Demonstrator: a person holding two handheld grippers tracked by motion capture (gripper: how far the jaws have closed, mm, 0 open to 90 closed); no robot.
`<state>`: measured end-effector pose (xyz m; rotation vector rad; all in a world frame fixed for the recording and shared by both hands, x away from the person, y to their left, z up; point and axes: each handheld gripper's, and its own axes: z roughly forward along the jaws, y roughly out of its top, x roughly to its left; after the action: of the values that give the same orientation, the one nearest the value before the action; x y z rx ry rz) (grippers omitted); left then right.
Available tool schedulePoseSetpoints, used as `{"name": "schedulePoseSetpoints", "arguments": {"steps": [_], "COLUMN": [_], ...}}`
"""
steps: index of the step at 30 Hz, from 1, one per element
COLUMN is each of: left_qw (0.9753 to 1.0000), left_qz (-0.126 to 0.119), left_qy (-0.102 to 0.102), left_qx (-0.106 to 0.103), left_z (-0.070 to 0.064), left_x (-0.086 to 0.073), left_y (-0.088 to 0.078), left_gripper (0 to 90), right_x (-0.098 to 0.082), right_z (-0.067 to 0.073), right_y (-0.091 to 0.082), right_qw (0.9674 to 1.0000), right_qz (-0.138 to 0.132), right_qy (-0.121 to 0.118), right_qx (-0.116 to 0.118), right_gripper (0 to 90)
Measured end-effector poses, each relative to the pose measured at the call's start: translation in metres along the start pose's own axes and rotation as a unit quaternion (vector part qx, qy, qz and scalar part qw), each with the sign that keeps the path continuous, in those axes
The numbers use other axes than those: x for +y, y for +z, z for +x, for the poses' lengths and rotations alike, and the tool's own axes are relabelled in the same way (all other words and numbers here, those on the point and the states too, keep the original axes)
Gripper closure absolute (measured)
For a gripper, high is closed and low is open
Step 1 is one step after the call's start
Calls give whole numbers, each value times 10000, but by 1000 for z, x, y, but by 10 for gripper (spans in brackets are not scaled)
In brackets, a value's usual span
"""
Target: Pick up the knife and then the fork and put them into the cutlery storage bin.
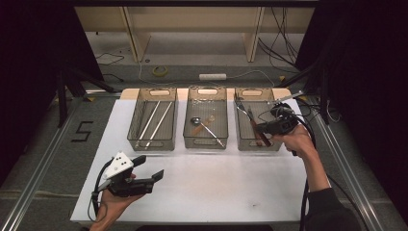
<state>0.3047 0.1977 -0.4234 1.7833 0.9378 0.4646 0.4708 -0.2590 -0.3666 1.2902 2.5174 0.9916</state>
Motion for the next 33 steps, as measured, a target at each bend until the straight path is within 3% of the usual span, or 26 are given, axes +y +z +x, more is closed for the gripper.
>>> {"name": "schedulePoseSetpoints", "arguments": {"steps": [14,33], "left_qw": [10000,10000], "left_qz": [-12,-10], "left_qy": [-8,4], "left_qx": [-1,-11], "left_z": [0,0], "left_x": [0,0], "left_y": [0,-1], "left_gripper": [174,174], "right_x": [21,27], "right_z": [-19,-36], "right_y": [13,29], "right_qw": [9987,9941], "right_qz": [-89,-115], "right_qy": [443,914], "right_qx": [-240,-564], "right_gripper": [773,773]}}
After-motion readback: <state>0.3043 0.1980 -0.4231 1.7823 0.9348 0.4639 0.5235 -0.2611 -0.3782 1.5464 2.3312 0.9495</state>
